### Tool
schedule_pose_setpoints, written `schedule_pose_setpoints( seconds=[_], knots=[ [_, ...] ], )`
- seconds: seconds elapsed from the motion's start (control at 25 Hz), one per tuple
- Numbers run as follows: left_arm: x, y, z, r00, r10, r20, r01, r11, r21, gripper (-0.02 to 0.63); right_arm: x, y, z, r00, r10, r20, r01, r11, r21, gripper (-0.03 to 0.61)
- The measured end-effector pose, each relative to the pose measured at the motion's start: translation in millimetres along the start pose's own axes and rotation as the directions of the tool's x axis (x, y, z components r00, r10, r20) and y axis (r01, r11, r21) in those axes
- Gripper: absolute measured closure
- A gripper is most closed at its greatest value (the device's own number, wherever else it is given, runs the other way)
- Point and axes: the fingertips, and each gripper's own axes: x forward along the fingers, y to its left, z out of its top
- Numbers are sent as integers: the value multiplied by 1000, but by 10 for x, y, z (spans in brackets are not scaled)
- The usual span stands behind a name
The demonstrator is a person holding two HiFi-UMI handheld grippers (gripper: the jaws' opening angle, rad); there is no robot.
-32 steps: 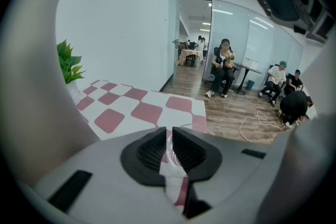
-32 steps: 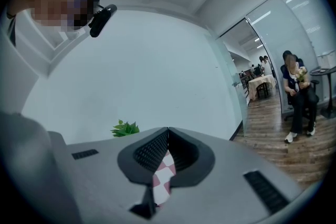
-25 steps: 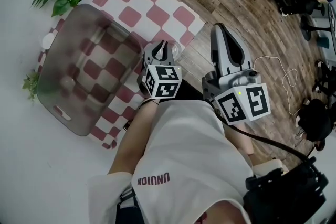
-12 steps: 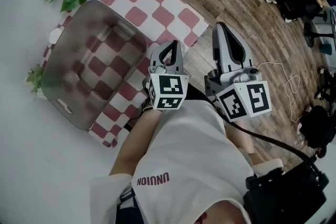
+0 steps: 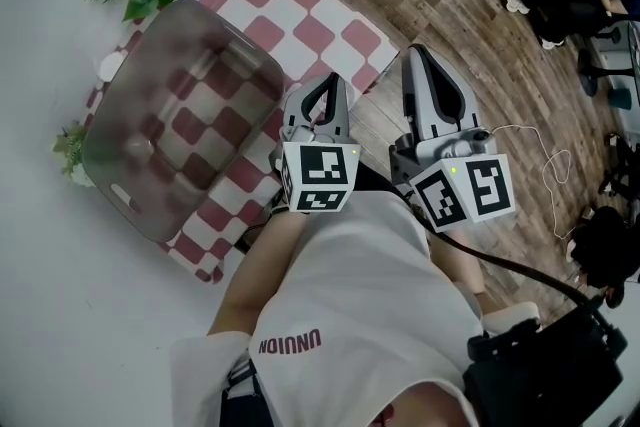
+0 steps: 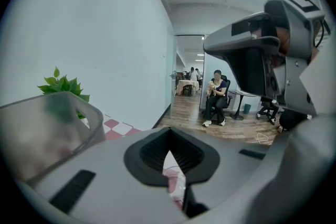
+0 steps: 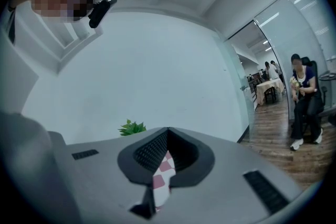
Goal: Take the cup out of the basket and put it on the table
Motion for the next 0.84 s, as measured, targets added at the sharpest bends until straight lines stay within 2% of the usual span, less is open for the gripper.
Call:
schedule_pose_setpoints(
  seconds=[0.84],
  knots=[
    [-33,-10,75,1000,-4,23,3,1000,20,603,20,29,-10,1000,5,-7,-6,1000,-2,561]
  ],
)
